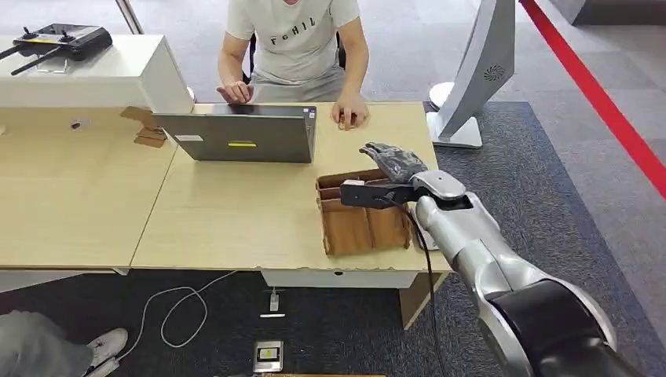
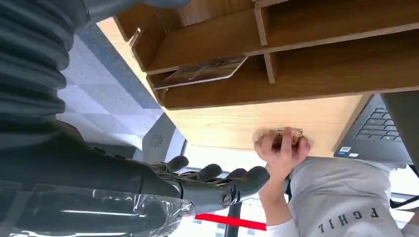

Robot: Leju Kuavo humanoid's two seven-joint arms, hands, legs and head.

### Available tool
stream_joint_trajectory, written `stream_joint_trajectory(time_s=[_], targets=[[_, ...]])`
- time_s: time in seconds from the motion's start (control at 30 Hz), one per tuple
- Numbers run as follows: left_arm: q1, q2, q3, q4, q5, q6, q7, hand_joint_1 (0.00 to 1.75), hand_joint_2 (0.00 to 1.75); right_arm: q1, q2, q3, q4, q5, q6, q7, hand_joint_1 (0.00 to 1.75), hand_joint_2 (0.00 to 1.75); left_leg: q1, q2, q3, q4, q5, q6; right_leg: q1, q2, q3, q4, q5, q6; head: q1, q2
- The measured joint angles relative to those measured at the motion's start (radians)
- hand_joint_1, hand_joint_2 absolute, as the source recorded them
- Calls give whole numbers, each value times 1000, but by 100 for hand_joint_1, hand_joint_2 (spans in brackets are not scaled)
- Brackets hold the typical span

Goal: Pass the card to the sensor for recognition and then transmit it.

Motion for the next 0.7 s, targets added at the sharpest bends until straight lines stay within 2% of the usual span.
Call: stream_joint_trajectory(time_s=[0.7], targets=[[0,0,0,0,0,0,7,0,0,10,-1,3,0,3,-2,-2,0,175,0,0,0,0,0,0,0,0,0,0,0,0,0,0]])
